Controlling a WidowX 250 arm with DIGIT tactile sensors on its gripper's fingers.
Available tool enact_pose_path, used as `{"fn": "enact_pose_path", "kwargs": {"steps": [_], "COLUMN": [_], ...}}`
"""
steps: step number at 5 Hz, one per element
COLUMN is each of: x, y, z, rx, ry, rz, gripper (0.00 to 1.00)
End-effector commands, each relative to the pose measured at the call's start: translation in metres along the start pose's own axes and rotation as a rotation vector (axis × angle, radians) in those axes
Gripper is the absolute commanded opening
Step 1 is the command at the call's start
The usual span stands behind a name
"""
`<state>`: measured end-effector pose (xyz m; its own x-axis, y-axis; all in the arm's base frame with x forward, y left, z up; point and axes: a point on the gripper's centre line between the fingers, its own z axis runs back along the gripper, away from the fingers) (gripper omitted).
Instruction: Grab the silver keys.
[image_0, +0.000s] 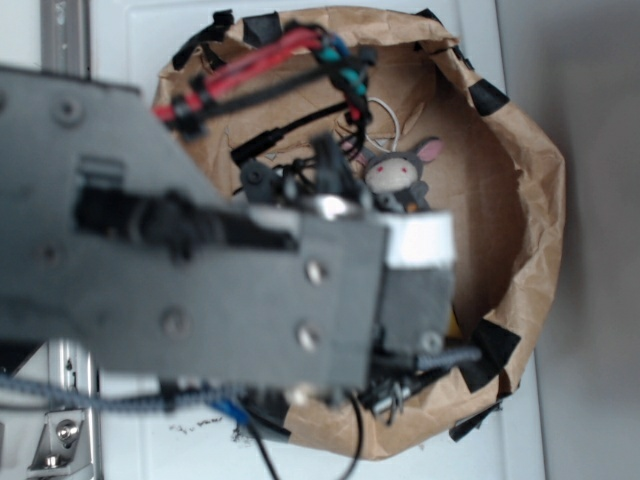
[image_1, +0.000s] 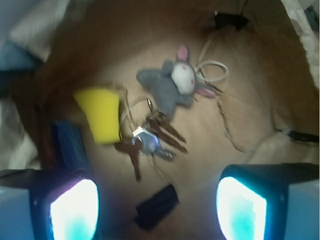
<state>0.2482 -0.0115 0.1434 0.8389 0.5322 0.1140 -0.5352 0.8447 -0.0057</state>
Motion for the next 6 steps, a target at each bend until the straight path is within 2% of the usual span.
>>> {"fn": "enact_pose_path", "kwargs": {"steps": [1,2,4,5,6], "x": [0.024,0.027,0.030,0.037,0.038], "y": [0.009,0.010,0.001,-0.003,-0.007], "z": [-0.021,-0.034,-0.051,-0.059,-0.070], "rx": [-0.058,-0.046,-0.043,-0.030,-0.005], "ry": [-0.071,-0.050,-0.089,-0.086,-0.047], "rz": [0.126,0.167,0.243,0.267,0.264], "gripper": [1.00,1.00,1.00,1.00,1.00]}}
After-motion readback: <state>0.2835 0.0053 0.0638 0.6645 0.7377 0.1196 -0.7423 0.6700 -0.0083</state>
